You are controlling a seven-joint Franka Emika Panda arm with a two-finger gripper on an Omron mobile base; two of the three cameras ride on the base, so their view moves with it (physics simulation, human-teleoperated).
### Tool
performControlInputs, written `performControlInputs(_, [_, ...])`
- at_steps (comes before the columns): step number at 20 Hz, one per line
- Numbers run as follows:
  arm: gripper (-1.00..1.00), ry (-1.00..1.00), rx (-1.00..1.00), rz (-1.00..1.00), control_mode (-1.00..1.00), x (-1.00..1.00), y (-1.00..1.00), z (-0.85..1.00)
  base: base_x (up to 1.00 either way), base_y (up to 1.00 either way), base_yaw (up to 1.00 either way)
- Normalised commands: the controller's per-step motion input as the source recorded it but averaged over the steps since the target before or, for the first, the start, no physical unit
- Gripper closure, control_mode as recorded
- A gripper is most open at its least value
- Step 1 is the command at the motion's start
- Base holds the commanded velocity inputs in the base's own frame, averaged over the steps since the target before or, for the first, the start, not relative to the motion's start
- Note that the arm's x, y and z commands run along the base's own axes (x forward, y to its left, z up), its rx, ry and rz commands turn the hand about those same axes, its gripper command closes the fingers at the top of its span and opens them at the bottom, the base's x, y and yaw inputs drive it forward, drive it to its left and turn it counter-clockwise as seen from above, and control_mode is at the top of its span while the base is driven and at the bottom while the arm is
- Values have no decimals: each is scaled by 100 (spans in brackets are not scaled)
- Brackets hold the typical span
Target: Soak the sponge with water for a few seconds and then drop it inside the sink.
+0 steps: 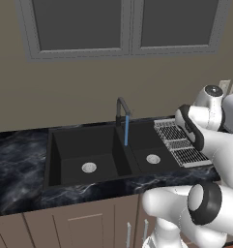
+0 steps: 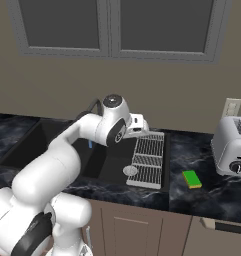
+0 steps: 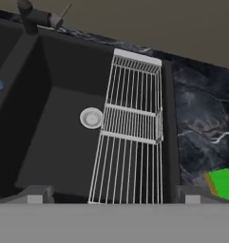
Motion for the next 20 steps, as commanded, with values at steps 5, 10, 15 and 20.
performControlInputs(5, [-100, 8, -8, 3, -100, -5, -30, 0, 0, 0, 0])
performControlInputs(10, [-100, 4, 0, -6, -100, 0, -18, 0, 0, 0, 0])
performControlInputs(15, [-100, 2, 0, -7, -100, 0, -30, -8, 0, 0, 0])
performControlInputs(20, [-100, 5, 0, -7, -100, 0, -54, -35, 0, 0, 0])
